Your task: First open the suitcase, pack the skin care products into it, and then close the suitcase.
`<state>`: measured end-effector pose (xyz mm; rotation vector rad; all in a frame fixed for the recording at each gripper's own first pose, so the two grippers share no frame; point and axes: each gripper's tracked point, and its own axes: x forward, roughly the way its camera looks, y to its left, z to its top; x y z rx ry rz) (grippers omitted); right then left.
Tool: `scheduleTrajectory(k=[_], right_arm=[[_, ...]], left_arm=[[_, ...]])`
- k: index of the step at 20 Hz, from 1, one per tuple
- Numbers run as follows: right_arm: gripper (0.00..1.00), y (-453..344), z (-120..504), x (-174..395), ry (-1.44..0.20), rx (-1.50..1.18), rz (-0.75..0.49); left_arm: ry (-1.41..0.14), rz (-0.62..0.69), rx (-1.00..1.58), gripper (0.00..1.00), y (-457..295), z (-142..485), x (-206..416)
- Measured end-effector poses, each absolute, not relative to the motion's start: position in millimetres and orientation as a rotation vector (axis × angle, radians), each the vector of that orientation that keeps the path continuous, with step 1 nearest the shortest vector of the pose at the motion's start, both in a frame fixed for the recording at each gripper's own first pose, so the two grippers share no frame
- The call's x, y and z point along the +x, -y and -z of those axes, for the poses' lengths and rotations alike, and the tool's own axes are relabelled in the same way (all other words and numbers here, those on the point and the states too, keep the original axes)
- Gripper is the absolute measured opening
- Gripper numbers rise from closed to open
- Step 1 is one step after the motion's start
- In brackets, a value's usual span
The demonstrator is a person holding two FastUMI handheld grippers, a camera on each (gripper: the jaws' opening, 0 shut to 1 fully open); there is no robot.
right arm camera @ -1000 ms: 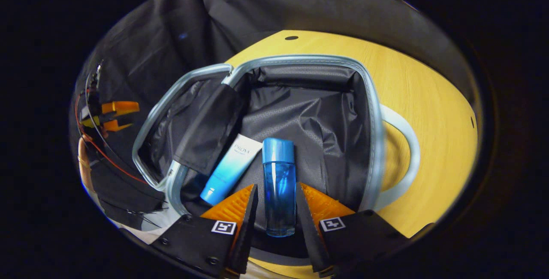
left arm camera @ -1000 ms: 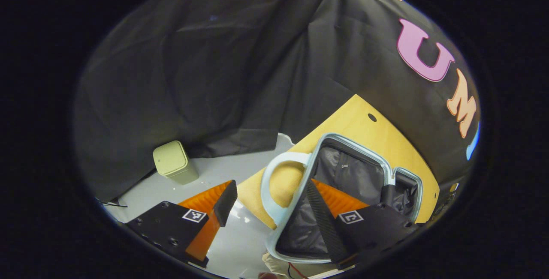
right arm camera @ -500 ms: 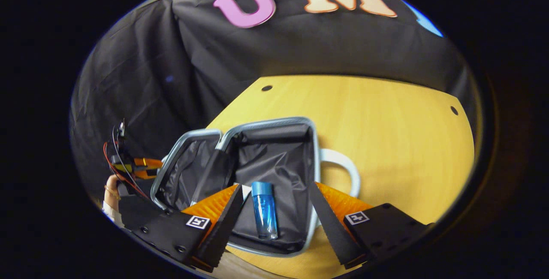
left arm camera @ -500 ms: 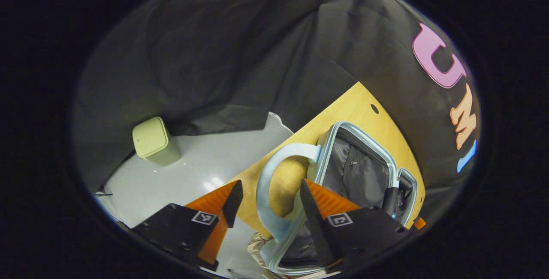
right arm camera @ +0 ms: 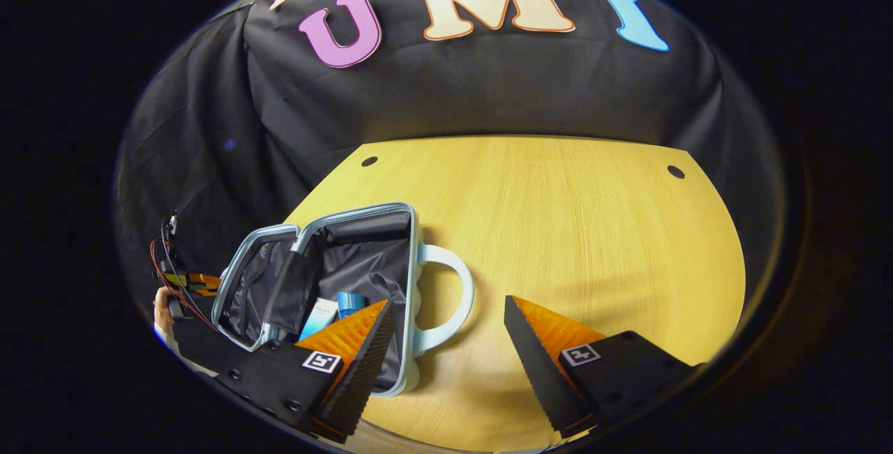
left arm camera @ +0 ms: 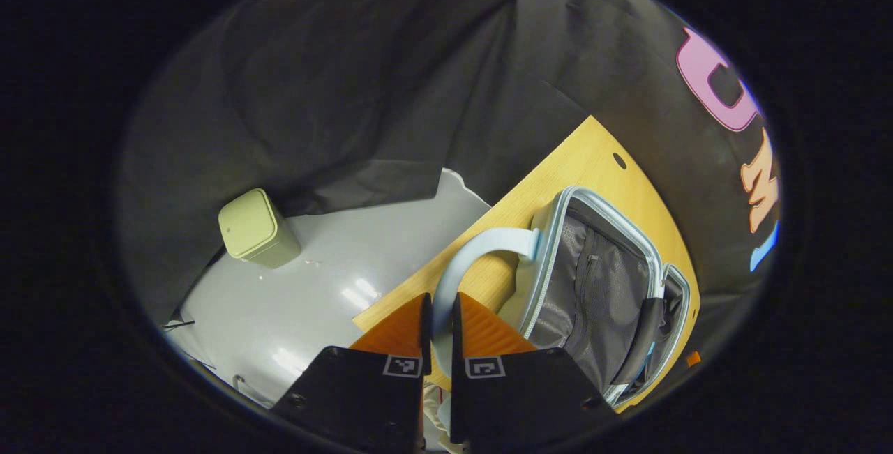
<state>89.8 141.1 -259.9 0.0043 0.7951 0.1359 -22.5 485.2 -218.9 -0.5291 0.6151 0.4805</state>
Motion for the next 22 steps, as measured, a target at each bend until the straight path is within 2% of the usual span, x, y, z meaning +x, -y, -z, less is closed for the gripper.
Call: scheduleTrajectory(k=[8, 14, 15, 16, 18, 19, 20, 21, 22], right_arm=[[0.98, -155.0, 266.5, 85.0, -0.817, -0.030, -0.173], [0.98, -155.4, 262.7, 87.6, -0.808, -0.017, -0.161], [0.98, -154.4, 262.9, 88.5, -0.807, -0.018, -0.159], [0.94, -153.6, 262.3, 88.9, -0.806, -0.016, -0.158], [0.94, -154.1, 261.2, 88.6, -0.804, -0.012, -0.159], [0.98, -153.7, 261.1, 88.2, -0.802, -0.011, -0.159], [0.94, -153.8, 261.4, 88.7, -0.802, -0.008, -0.161], [0.98, -153.1, 261.6, 88.7, -0.800, -0.004, -0.163], [0.94, -152.4, 261.0, 89.1, -0.797, 0.001, -0.164]], left_arm=[[-0.577, -0.389, -0.591, 0.00, -485.6, 221.5, -19.8], [-0.517, -0.348, -0.610, 0.00, -471.6, 195.9, -22.1], [-0.511, -0.352, -0.599, 0.00, -470.6, 189.0, -24.1], [-0.503, -0.348, -0.590, 0.00, -468.6, 179.9, -26.1], [-0.472, -0.343, -0.585, 0.00, -463.6, 154.8, -32.9], [-0.449, -0.334, -0.588, 0.00, -459.9, 138.0, -36.4], [-0.441, -0.325, -0.588, 0.00, -452.9, 124.6, -41.5], [-0.430, -0.322, -0.580, 0.00, -446.2, 109.2, -43.3], [-0.431, -0.316, -0.572, 0.00, -437.0, 98.1, -39.3]])
